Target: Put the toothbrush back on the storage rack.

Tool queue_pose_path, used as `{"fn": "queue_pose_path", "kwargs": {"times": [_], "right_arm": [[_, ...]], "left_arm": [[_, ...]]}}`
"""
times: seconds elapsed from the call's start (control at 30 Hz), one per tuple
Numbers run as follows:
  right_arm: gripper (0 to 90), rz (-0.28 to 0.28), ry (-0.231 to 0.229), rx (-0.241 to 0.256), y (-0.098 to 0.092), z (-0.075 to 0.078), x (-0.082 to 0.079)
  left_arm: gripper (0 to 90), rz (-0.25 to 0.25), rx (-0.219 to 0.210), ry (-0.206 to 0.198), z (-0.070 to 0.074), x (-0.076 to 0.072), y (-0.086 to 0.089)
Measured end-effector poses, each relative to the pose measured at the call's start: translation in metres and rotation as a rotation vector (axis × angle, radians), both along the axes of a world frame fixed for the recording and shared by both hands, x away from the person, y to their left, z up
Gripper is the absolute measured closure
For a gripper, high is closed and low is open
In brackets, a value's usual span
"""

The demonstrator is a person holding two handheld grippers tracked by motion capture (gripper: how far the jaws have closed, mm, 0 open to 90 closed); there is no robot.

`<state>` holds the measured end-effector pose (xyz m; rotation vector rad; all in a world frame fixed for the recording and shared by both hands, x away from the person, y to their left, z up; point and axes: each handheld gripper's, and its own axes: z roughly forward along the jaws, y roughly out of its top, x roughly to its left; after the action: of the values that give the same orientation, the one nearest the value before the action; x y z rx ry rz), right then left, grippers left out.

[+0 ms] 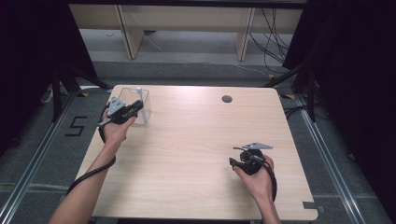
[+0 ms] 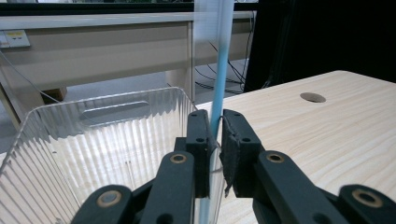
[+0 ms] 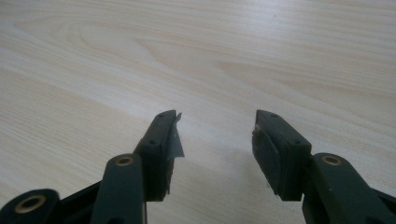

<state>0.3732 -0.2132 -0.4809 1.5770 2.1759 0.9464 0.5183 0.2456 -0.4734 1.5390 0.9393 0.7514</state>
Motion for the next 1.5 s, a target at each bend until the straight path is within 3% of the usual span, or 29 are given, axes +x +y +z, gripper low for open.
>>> {"fn": "queue_pose_path", "kwargs": {"times": [0.8,1.13,1.2,1.27,1.5], "right_arm": [[50.4,-0.001,0.002,0.008,0.001,-0.001,0.000],[50.3,0.001,-0.005,0.001,-0.001,0.000,0.000],[50.3,-0.022,0.014,0.014,0.001,0.001,-0.002],[50.3,-0.006,-0.002,0.002,0.000,0.001,-0.001],[50.2,-0.011,0.000,0.006,0.001,0.001,-0.001]], "left_arm": [[67.6,0.012,0.025,-0.019,0.006,-0.007,0.000],[58.7,0.055,0.048,0.039,0.018,-0.021,0.011],[55.6,0.067,0.049,0.056,0.019,-0.025,0.014],[52.2,0.075,0.051,0.076,0.019,-0.029,0.017],[47.7,0.073,0.090,0.088,0.018,-0.048,0.027]]}}
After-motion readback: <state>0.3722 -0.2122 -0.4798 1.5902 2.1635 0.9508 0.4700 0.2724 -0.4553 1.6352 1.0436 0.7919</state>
